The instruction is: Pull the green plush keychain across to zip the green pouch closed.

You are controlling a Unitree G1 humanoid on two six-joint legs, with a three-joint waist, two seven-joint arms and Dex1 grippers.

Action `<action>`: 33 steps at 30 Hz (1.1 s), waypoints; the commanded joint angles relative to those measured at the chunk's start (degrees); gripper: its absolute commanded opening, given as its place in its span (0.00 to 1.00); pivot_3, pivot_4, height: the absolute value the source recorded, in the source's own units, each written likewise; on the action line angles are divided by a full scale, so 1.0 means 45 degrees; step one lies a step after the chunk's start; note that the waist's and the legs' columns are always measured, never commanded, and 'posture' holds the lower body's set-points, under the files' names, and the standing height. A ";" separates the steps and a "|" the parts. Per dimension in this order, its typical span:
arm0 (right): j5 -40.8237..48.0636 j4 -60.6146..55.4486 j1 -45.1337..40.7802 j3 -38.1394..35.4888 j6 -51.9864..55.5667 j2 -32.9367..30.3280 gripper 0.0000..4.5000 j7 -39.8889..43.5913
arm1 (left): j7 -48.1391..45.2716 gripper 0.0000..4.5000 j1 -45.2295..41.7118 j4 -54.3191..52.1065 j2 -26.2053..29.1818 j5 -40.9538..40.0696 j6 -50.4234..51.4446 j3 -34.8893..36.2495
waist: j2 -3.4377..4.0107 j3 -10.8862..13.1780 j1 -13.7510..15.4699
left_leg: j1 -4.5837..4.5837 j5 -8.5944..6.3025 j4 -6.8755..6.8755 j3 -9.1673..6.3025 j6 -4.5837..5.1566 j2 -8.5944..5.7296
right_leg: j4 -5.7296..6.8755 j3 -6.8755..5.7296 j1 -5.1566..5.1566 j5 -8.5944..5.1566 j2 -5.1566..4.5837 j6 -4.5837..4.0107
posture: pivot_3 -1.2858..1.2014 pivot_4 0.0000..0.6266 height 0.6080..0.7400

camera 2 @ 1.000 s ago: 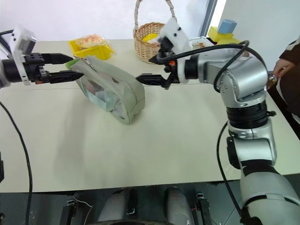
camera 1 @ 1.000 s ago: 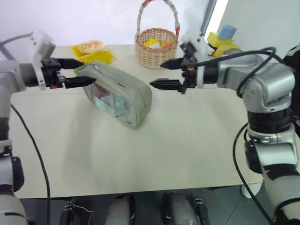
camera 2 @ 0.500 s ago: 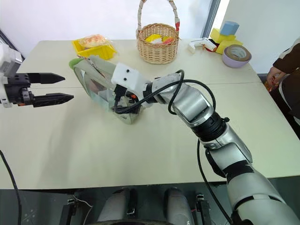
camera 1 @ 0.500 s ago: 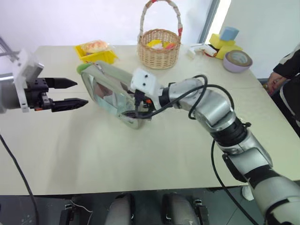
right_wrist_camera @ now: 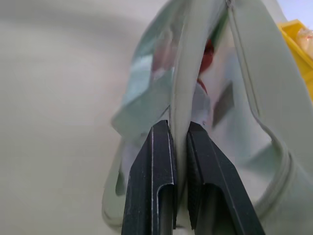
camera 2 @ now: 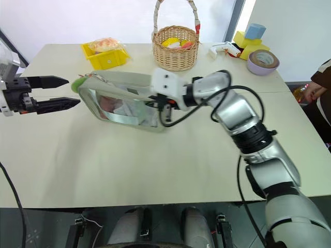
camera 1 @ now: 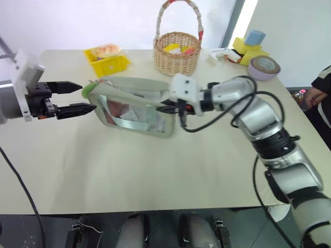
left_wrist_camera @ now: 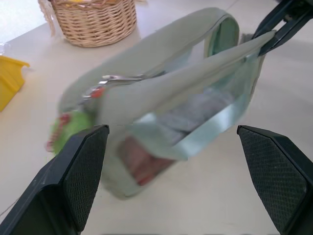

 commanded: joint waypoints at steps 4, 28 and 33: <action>-0.0664 0.2924 -0.0085 -0.0619 -0.3788 0.0669 0.01 0.0646 | 0.0028 1.00 -0.0797 0.0061 -0.0239 0.0060 -0.0514 -0.0450 | 0.0003 0.0002 -0.0120 | 0.0013 0.0007 -0.0007 -0.0002 -0.0012 0.0014 | 0.0027 0.0000 -0.0007 0.0000 0.0020 0.0000 | 0.52 0.24 0.99; 0.0002 -0.0562 -0.0480 -0.1214 0.2233 0.1665 0.71 -0.0485 | 0.0750 1.00 -0.1367 0.2367 -0.0228 0.1492 -0.2240 -0.0678 | 0.0011 0.0005 0.0029 | 0.0006 0.0013 0.0031 0.0005 -0.0024 0.0020 | 0.0118 -0.0001 -0.0022 -0.0002 0.0014 -0.0003 | 0.52 0.24 0.99; -0.0348 -0.0422 -0.0365 -0.0893 0.1909 0.1599 0.66 -0.0321 | 0.0795 1.00 -0.1286 0.2567 -0.0435 0.1660 -0.2442 -0.0551 | -0.0003 0.0004 0.0037 | -0.0041 -0.0009 0.0099 -0.0002 0.0013 0.0013 | 0.0118 -0.0009 -0.0009 -0.0002 0.0011 -0.0002 | 0.52 0.24 0.99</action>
